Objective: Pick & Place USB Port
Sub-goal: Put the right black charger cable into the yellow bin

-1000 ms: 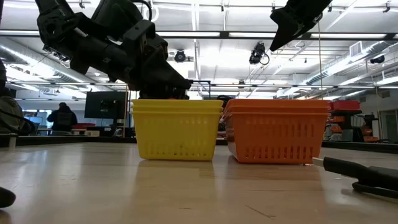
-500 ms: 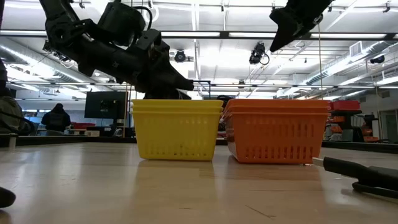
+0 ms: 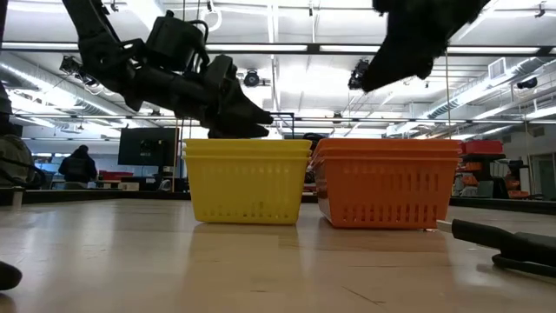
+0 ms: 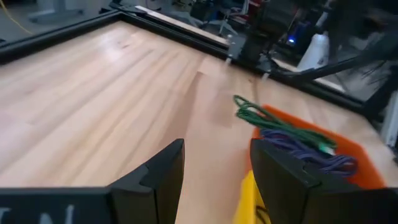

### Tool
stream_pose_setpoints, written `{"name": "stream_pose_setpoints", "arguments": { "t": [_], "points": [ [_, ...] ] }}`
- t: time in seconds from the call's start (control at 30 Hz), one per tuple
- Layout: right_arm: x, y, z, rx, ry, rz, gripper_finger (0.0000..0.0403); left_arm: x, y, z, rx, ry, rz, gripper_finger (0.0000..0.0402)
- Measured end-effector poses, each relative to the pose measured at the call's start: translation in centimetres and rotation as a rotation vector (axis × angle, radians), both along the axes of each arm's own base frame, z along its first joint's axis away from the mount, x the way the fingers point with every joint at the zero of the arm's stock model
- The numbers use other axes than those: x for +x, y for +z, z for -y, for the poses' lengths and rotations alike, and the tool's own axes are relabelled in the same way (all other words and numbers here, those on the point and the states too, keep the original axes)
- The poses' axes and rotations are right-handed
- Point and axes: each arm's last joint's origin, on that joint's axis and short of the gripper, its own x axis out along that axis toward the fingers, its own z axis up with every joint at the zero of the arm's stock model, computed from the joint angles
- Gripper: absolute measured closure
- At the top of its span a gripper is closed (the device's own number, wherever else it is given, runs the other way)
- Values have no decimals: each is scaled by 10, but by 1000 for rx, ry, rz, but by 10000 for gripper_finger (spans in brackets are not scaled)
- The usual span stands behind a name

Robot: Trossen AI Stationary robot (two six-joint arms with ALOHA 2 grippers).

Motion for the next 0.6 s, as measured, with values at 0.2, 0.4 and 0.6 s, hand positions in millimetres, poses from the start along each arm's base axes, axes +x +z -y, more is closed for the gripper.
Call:
{"name": "stream_pose_setpoints", "arguments": {
  "t": [0.2,0.4,0.6],
  "points": [
    [-12,3,-45,182,86,72,323,-4,-2,-15,17,6,-19,214],
    [-23,5,-89,326,79,211,327,-8,-1,-29,-12,-54,-9,214],
    [-23,-21,-123,428,37,148,373,-12,-1,-36,-33,-137,0,214]
  ]
}}
